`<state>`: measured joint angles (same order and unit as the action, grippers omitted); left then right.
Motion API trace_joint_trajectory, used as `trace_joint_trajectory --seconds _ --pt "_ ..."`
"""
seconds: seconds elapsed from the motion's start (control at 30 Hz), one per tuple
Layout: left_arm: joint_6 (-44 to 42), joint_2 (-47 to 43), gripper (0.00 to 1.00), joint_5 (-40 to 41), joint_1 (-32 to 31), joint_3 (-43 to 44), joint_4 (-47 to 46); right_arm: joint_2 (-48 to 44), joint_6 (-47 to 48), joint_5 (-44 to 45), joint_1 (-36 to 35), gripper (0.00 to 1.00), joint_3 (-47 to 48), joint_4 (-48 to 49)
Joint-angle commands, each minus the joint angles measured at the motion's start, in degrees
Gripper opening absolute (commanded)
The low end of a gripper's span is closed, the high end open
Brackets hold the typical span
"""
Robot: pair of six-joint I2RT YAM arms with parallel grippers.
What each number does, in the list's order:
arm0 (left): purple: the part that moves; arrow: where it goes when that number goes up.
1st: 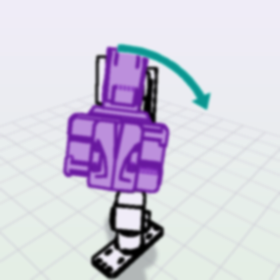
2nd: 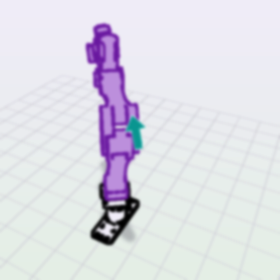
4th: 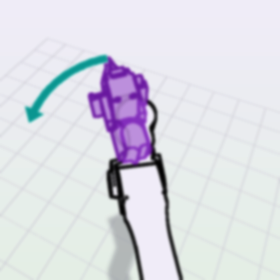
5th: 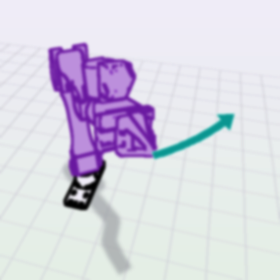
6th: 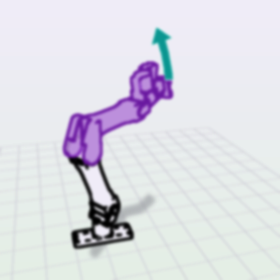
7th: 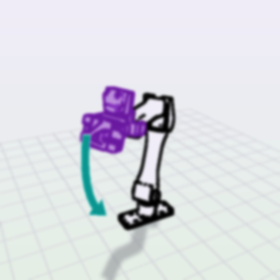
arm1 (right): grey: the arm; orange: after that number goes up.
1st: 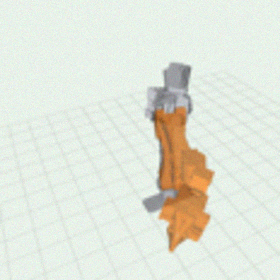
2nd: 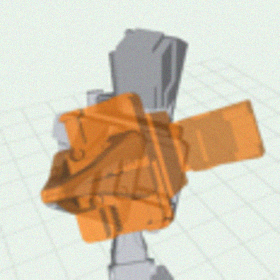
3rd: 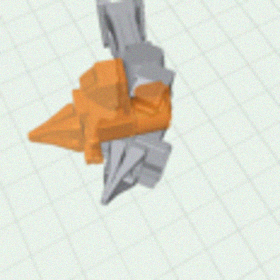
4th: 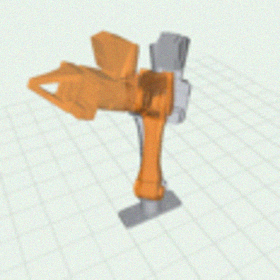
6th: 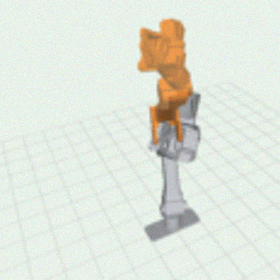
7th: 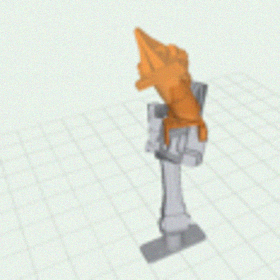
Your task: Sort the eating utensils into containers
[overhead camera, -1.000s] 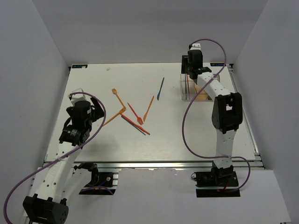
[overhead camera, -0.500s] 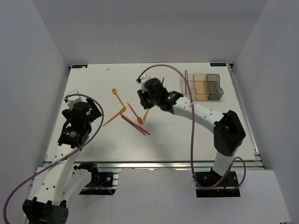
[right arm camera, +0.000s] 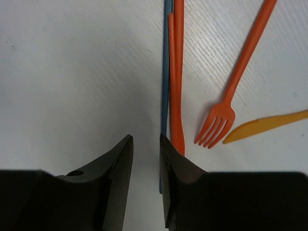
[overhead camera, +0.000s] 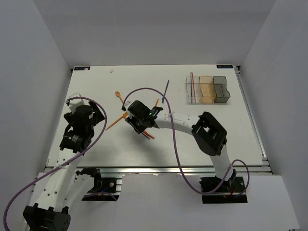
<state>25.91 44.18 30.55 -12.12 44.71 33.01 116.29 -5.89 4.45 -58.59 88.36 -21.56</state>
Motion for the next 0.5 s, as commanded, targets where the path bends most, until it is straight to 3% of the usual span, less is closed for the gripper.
trace_joint_trajectory --seconds 0.0,0.07,0.47 --pt "-0.4 -0.1 0.98 -1.0 -0.2 0.8 0.0 2.9 2.0 0.3 -0.2 0.34 5.2 -2.6" --pt "-0.5 0.0 0.98 -1.5 -0.1 0.8 -0.1 4.2 2.4 0.9 -0.2 0.39 6.5 -2.7" --pt "-1.0 0.6 0.98 -3.0 -0.1 0.7 -0.4 7.9 4.8 5.0 0.1 0.39 9.1 -3.7"
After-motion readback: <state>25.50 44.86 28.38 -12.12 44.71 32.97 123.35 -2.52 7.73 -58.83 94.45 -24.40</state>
